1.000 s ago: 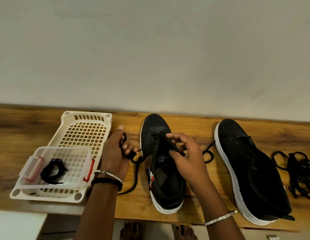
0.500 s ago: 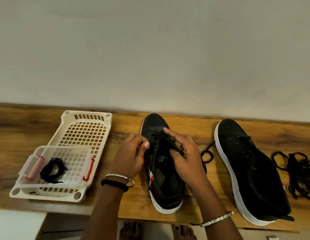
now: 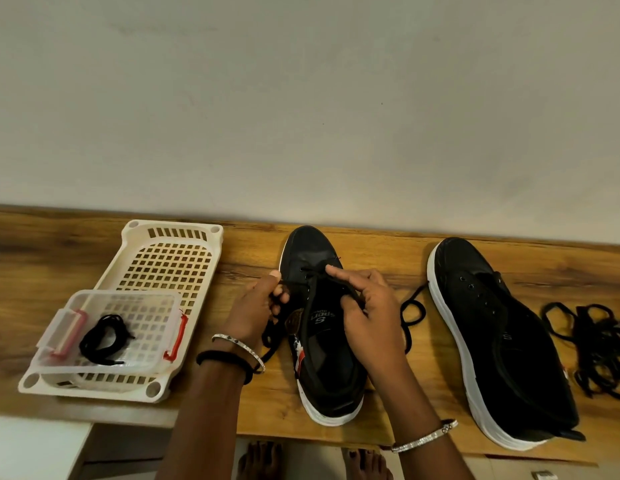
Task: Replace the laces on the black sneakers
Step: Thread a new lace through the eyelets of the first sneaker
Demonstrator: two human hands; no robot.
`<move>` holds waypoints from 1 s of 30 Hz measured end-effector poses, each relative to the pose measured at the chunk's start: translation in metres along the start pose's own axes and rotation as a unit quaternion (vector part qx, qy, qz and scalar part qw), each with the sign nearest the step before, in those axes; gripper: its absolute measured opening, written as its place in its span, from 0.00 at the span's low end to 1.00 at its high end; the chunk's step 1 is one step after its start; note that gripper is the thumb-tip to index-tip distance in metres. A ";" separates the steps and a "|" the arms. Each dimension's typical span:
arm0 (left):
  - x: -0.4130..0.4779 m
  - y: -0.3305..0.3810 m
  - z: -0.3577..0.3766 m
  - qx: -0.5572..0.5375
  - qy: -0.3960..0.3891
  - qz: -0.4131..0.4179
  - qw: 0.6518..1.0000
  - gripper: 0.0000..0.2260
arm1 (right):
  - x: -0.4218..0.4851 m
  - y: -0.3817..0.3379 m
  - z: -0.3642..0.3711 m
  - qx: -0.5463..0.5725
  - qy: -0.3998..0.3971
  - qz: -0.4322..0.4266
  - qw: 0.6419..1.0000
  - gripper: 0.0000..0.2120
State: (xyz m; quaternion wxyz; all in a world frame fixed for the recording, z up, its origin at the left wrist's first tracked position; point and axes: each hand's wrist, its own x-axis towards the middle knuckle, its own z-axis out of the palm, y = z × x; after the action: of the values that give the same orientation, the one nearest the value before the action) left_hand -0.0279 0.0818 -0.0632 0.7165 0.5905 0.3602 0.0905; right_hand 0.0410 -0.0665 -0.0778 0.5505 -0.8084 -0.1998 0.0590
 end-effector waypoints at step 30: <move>-0.003 -0.005 0.031 0.151 0.085 0.058 0.983 0.13 | -0.009 -0.020 -0.001 -0.253 0.009 -0.029 0.967 0.25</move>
State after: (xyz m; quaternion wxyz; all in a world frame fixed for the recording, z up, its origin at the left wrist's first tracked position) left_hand -0.0121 0.0547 -0.0651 0.5796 0.7015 0.3949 0.1263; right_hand 0.0281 -0.0646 -0.0606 0.3309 -0.9159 -0.2264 -0.0164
